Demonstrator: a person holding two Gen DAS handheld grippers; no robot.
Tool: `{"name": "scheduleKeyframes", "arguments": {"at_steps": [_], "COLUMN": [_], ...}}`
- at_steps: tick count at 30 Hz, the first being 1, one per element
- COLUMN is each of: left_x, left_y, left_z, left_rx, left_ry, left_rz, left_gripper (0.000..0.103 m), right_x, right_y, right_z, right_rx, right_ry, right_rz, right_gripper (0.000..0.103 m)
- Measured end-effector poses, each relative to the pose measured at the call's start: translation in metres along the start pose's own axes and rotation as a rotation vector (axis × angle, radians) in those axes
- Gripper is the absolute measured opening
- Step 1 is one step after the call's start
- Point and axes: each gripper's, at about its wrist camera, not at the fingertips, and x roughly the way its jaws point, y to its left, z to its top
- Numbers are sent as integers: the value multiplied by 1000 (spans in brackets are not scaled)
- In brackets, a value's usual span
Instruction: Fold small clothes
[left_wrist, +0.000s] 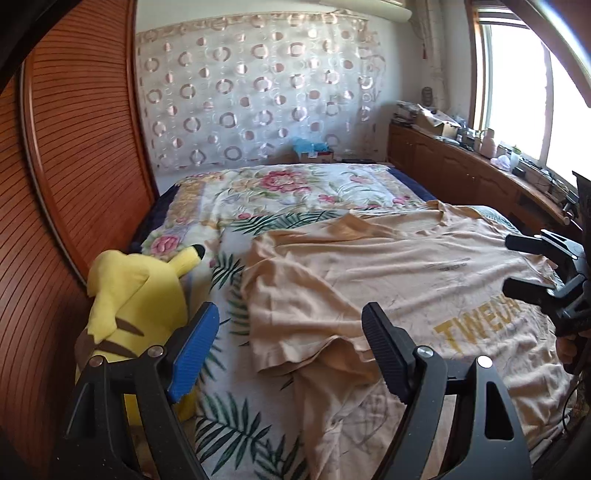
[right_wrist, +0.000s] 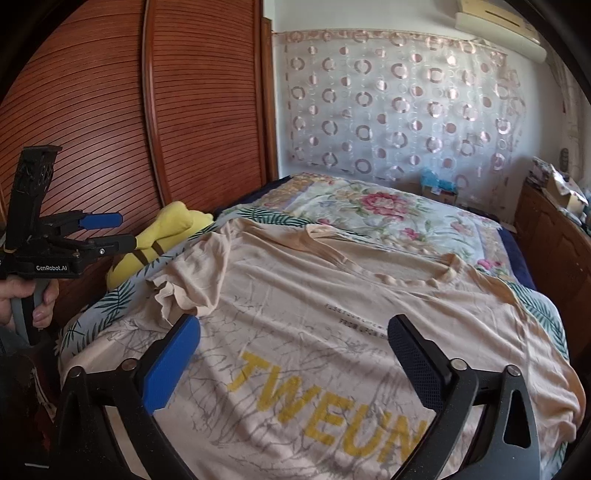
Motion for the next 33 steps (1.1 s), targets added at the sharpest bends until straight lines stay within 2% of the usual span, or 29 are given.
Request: {"name": "scheduleKeyframes", "arguments": {"at_steps": [2, 5, 15, 21, 25, 27, 30, 32, 33], "left_x": [0, -3, -24, -33, -34, -33, -33, -32, -32], "left_y": [8, 21, 61, 79, 84, 85, 86, 85, 85], "left_z": [-6, -17, -38, -47, -51, -53, -54, -54, -55], "left_rx": [-12, -34, -101, -129, -146, -148, -150, -151, -152], "left_ry": [4, 9, 8, 2, 3, 6, 7, 9, 9], "left_rz": [14, 34, 97, 122, 123, 126, 126, 126, 126], "left_gripper": [80, 80, 80, 80, 80, 80, 80, 80, 80], "right_x": [12, 34, 116, 166, 195, 211, 225, 233, 235], "right_y": [4, 16, 60, 95, 111, 120, 124, 121, 119], "right_z": [4, 14, 51, 52, 51, 52, 56, 57, 59], "right_rx": [-28, -74, -186, -262, -308, -335, -349, -347, -330], "right_ry": [15, 32, 69, 181, 254, 291, 285, 285, 290], "right_rz": [39, 92, 290, 393, 405, 373, 339, 322, 335], "right_gripper": [72, 56, 55, 50, 47, 43, 30, 6, 5]}}
